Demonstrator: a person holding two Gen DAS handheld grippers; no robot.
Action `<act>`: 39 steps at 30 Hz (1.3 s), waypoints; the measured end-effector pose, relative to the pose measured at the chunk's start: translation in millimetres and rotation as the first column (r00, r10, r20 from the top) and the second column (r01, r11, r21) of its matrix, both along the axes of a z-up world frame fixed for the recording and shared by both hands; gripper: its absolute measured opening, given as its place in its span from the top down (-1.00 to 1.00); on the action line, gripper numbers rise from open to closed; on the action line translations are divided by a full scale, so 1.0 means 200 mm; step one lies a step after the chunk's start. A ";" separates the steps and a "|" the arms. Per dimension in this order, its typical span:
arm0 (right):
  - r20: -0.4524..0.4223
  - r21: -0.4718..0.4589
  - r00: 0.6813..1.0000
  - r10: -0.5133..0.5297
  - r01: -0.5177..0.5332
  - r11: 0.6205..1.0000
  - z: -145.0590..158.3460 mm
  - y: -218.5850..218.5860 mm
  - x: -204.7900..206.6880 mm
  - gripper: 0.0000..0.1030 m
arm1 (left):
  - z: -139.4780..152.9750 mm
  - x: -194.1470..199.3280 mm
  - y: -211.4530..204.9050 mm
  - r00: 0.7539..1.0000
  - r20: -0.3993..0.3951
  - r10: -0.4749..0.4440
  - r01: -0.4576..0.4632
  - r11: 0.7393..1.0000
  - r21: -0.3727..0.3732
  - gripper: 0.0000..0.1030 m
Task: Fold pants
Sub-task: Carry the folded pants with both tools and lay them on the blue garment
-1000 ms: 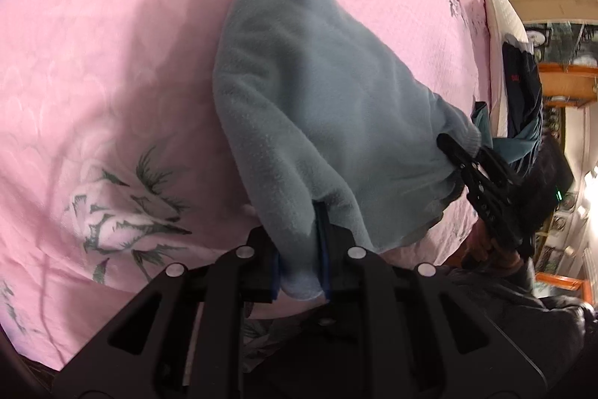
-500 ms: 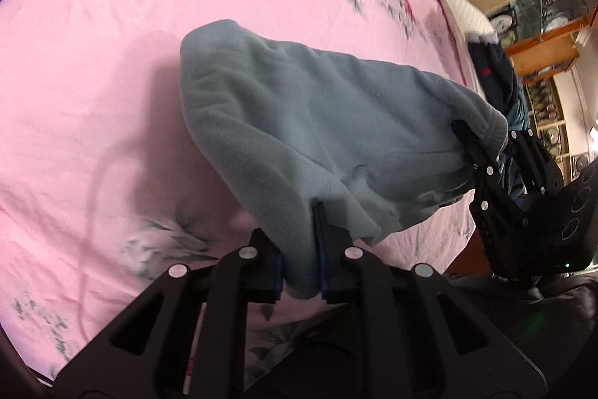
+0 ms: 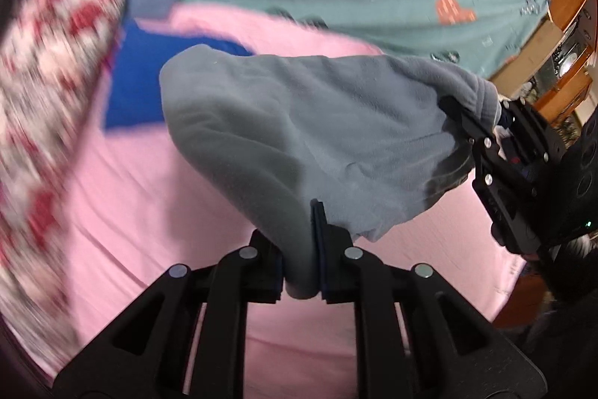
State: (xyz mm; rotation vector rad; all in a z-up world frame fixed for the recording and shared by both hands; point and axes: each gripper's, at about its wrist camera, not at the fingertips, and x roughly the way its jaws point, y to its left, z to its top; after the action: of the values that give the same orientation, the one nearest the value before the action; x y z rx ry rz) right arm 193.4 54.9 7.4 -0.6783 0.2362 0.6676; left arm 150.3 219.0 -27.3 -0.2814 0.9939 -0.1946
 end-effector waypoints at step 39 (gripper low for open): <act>-0.726 0.264 0.687 0.004 0.273 0.925 -0.30 0.66 1.21 0.10 | -0.16 0.83 0.91 0.976 0.168 0.135 -0.150 0.985 0.080 -0.24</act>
State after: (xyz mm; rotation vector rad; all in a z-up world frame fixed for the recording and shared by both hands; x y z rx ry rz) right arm 436.3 186.5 -52.0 -0.0063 0.8726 0.7838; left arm 316.9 401.0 -58.7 -0.2474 0.8152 -0.0394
